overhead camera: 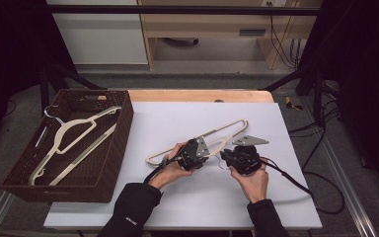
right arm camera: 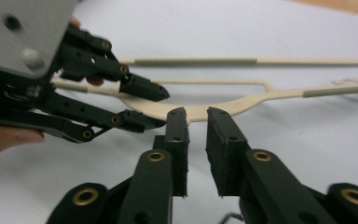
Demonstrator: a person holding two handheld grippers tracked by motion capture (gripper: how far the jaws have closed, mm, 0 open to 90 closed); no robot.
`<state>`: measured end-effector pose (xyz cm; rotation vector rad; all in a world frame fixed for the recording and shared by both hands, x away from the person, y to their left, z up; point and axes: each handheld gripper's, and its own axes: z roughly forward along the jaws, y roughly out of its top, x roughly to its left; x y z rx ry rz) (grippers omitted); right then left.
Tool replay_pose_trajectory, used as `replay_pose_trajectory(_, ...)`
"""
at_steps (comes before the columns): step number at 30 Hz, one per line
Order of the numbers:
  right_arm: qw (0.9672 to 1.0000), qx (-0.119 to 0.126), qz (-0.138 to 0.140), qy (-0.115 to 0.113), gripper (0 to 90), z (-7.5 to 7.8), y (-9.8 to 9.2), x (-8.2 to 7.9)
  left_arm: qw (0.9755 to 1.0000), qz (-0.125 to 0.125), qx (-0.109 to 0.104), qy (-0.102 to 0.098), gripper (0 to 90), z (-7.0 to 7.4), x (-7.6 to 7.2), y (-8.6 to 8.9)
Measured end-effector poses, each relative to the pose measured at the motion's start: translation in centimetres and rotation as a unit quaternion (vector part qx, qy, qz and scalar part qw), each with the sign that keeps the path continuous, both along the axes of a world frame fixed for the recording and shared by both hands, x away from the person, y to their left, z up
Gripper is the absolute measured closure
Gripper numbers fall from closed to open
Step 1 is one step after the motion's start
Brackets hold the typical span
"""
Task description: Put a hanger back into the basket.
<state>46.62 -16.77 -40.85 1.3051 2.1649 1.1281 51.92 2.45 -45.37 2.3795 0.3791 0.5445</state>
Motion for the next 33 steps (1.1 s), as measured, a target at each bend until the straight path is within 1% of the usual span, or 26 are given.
replay_pose_trajectory(3, 0.9995, 0.02, 0.004, -0.026, 68.2, 1.0, -1.0, -0.4, 1.0, 0.001, 0.004, -0.003, 70.2, 0.5, 0.1, 0.3)
replay_pose_trajectory(5, 0.9984, 0.033, 0.008, -0.046, 59.6, 1.8, -1.7, -0.7, 0.9999, 0.001, 0.009, -0.006, 71.0, 0.8, 0.2, 0.4)
replay_pose_trajectory(6, 0.9981, 0.034, 0.01, -0.05, 57.0, 2.0, -1.9, -0.8, 0.9999, 0.003, 0.007, -0.007, 71.3, 1.0, 0.3, 0.6)
replay_pose_trajectory(7, 0.997, 0.039, 0.012, -0.066, 52.8, 2.4, -2.3, -1.0, 0.9999, 0.004, 0.008, -0.008, 71.6, 1.1, 0.3, 0.6)
replay_pose_trajectory(9, 0.9951, 0.044, 0.013, -0.088, 44.9, 3.0, -3.0, -1.3, 0.9999, 0.009, 0.002, -0.01, 72.4, 1.4, 0.4, 0.8)
replay_pose_trajectory(10, 0.9945, 0.042, 0.013, -0.094, 41.1, 3.1, -3.3, -1.5, 0.9999, 0.012, -0.002, -0.011, 72.6, 1.5, 0.5, 1.0)
replay_pose_trajectory(11, 0.9934, 0.038, 0.012, -0.108, 37.0, 3.4, -3.7, -1.6, 0.9998, 0.015, -0.006, -0.011, 73.0, 1.6, 0.5, 1.1)
replay_pose_trajectory(13, 0.9921, 0.034, 0.012, -0.12, 32.3, 3.6, -4.3, -1.9, 0.9996, 0.022, -0.014, -0.013, 73.6, 1.8, 0.6, 1.3)
replay_pose_trajectory(14, 0.9914, 0.041, 0.008, -0.124, 30.1, 3.6, -4.6, -1.9, 0.9995, 0.024, -0.013, -0.017, 74.0, 2.0, 0.7, 1.4)
replay_pose_trajectory(17, 0.9922, 0.049, 0.003, -0.115, 26.4, 3.2, -5.5, -1.9, 0.9991, 0.032, -0.015, -0.023, 75.5, 2.5, 0.9, 1.6)
replay_pose_trajectory(18, 0.9924, 0.051, -0.002, -0.112, 25.9, 3.0, -5.6, -1.8, 0.9989, 0.035, -0.014, -0.027, 76.1, 2.8, 1.0, 1.7)
replay_pose_trajectory(20, 0.9936, 0.05, -0.001, -0.102, 24.6, 2.4, -6.0, -1.6, 0.9984, 0.042, -0.018, -0.032, 77.4, 3.2, 1.2, 2.0)
replay_pose_trajectory(21, 0.9942, 0.048, -0.003, -0.097, 23.8, 2.0, -6.1, -1.5, 0.9984, 0.044, -0.015, -0.033, 78.0, 3.4, 1.3, 2.1)
replay_pose_trajectory(22, 0.9944, 0.044, -0.001, -0.095, 23.5, 1.8, -6.2, -1.4, 0.998, 0.049, -0.019, -0.034, 78.5, 3.6, 1.4, 2.4)
replay_pose_trajectory(24, 0.9952, 0.038, -0.002, -0.09, 22.1, 1.3, -6.3, -1.3, 0.9975, 0.055, -0.02, -0.04, 79.7, 4.0, 1.7, 2.8)
replay_pose_trajectory(25, 0.9953, 0.038, -0.001, -0.089, 21.7, 1.0, -6.3, -1.2, 0.9971, 0.059, -0.023, -0.042, 80.5, 4.1, 1.7, 2.9)
replay_pose_trajectory(26, 0.9954, 0.039, -0.001, -0.088, 21.5, 0.9, -6.3, -1.2, 0.9967, 0.064, -0.018, -0.047, 81.3, 4.5, 1.8, 3.2)
replay_pose_trajectory(29, 0.9955, 0.038, 0.003, -0.087, 19.7, 0.5, -6.4, -1.2, 0.9956, 0.073, -0.031, -0.049, 84.1, 5.1, 2.0, 3.9)
replay_pose_trajectory(31, 0.9952, 0.036, 0.007, -0.091, 18.3, 0.3, -6.4, -1.2, 0.9946, 0.081, -0.045, -0.046, 85.7, 5.4, 2.1, 4.3)
replay_pose_trajectory(32, 0.9951, 0.036, 0.008, -0.092, 17.6, 0.3, -6.4, -1.2, 0.9947, 0.086, -0.044, -0.037, 85.8, 5.7, 2.2, 4.7)
replay_pose_trajectory(33, 0.9952, 0.036, 0.01, -0.091, 16.8, 0.3, -6.3, -1.3, 0.9934, 0.091, -0.059, -0.036, 85.8, 5.7, 2.2, 4.8)
